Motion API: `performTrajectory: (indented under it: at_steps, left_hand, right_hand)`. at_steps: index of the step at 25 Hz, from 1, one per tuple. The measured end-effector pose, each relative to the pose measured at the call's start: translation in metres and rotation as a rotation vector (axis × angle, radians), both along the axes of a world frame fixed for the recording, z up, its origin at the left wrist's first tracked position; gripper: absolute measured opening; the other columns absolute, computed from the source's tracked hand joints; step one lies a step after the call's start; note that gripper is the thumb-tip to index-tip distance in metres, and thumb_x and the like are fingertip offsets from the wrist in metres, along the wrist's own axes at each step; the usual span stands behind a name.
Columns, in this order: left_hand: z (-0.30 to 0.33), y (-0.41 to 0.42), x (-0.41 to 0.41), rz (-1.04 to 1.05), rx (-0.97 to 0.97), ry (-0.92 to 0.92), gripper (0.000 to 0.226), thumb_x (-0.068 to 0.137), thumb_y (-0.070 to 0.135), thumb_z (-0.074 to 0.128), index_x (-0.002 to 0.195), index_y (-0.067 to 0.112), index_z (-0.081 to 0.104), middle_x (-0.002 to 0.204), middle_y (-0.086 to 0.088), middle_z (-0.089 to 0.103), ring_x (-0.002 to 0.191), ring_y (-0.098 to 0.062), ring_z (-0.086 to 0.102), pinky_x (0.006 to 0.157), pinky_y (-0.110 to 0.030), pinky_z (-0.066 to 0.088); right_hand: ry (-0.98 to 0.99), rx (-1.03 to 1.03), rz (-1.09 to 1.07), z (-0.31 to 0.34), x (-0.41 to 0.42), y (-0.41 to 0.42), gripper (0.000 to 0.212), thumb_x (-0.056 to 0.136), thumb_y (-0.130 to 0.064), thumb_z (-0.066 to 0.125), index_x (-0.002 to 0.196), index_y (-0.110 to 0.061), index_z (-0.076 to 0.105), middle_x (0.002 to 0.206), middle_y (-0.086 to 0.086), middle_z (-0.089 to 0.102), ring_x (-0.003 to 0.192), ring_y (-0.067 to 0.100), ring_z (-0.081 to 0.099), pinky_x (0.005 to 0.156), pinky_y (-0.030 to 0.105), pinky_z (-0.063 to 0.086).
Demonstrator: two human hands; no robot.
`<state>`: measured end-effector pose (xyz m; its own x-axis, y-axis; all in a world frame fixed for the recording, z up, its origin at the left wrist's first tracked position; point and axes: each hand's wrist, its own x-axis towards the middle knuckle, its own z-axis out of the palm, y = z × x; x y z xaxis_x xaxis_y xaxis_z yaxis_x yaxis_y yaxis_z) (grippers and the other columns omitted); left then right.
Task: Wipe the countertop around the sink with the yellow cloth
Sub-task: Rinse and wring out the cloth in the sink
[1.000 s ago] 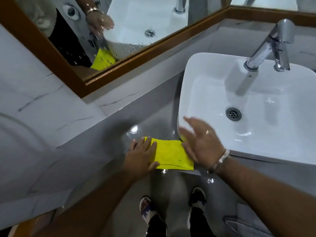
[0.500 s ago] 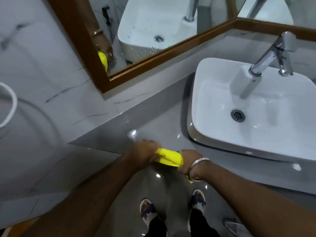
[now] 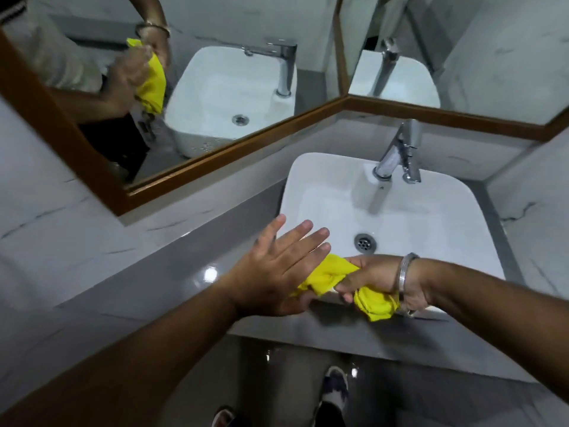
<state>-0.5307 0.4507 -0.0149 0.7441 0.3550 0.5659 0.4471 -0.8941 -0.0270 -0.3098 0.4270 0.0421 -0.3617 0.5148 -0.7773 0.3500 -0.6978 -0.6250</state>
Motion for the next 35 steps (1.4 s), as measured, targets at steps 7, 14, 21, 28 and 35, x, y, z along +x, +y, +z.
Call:
performTrajectory:
  at_steps: [7, 14, 21, 28, 35]
  left_hand:
    - [-0.011, 0.028, 0.099, 0.177, -0.071, -0.029, 0.050, 0.082, 0.019, 0.064, 0.129, 0.003, 0.056, 0.140, -0.018, 0.052, 0.129, -0.036, 0.049, 0.103, -0.053, 0.041]
    - [-0.030, 0.049, 0.219, 0.238, -0.432, -0.141, 0.065, 0.077, 0.039, 0.063, 0.130, 0.003, 0.052, 0.130, -0.017, 0.061, 0.122, -0.034, 0.054, 0.101, -0.047, 0.046]
    - [-0.016, 0.101, 0.256, 0.373, -0.676, 0.778, 0.007, 0.081, 0.024, 0.056, 0.077, 0.019, 0.055, 0.064, 0.005, 0.049, 0.064, -0.025, 0.056, 0.055, -0.028, 0.036]
    - [-0.058, 0.089, 0.264, 0.406, -2.071, 0.205, 0.032, 0.087, 0.020, 0.059, 0.058, 0.016, 0.046, 0.051, 0.000, 0.046, 0.039, -0.013, 0.041, 0.046, -0.019, 0.036]
    - [-0.068, 0.063, 0.271, 0.356, -2.564, -0.242, 0.043, 0.091, 0.027, 0.053, 0.050, 0.022, 0.043, 0.042, 0.009, 0.038, 0.034, -0.006, 0.034, 0.037, -0.014, 0.027]
  right_hand:
    - [0.029, -0.207, -0.126, -0.005, 0.133, 0.040, 0.018, 0.068, -0.022, 0.064, 0.075, -0.018, 0.048, 0.054, -0.001, 0.044, 0.044, 0.013, 0.037, 0.045, 0.019, 0.026]
    - [0.120, -0.379, 0.215, -0.019, 0.165, 0.066, 0.035, 0.074, -0.035, 0.055, 0.044, -0.023, 0.041, 0.040, -0.009, 0.032, 0.035, 0.006, 0.026, 0.040, 0.016, 0.019]
    - [-0.520, 0.147, 0.435, -0.055, 0.171, 0.095, 0.031, 0.073, -0.027, 0.061, 0.051, -0.017, 0.042, 0.050, 0.000, 0.046, 0.043, 0.019, 0.043, 0.046, 0.020, 0.034]
    - [-0.940, 1.294, 0.952, -0.119, 0.194, 0.115, 0.011, 0.068, -0.032, 0.058, 0.066, -0.022, 0.061, 0.057, 0.001, 0.065, 0.052, 0.026, 0.063, 0.046, 0.024, 0.033]
    - [-0.818, 1.479, 0.798, -0.135, 0.202, 0.113, 0.026, 0.068, -0.040, 0.043, 0.056, -0.022, 0.057, 0.048, 0.001, 0.060, 0.041, 0.024, 0.058, 0.043, 0.019, 0.028]
